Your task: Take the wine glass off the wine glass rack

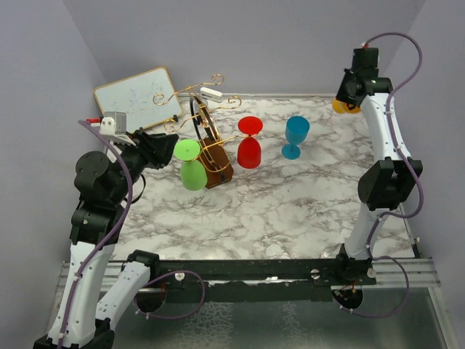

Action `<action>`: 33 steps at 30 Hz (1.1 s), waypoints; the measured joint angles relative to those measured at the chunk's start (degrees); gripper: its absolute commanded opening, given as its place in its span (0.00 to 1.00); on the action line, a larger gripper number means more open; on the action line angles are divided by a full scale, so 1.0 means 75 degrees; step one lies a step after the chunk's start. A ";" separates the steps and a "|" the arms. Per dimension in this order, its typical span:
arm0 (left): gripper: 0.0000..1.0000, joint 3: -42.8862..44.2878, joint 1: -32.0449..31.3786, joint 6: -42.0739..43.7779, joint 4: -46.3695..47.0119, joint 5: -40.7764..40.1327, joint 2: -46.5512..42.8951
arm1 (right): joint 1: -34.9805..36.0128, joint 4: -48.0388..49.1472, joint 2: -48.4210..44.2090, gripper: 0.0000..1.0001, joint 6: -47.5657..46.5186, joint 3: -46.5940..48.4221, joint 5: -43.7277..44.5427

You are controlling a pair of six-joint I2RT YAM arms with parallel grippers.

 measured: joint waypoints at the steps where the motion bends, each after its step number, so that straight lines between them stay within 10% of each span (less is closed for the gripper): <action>1: 0.41 0.0035 0.0000 0.0050 -0.0242 -0.0221 0.0111 | -0.0230 -0.0105 -0.0093 0.01 0.0082 -0.0329 0.0108; 33: 0.51 -0.0038 0.0000 0.0463 -0.2914 -0.1932 0.1119 | 0.0105 -0.0251 -0.1431 0.05 0.0274 -0.3515 -0.1792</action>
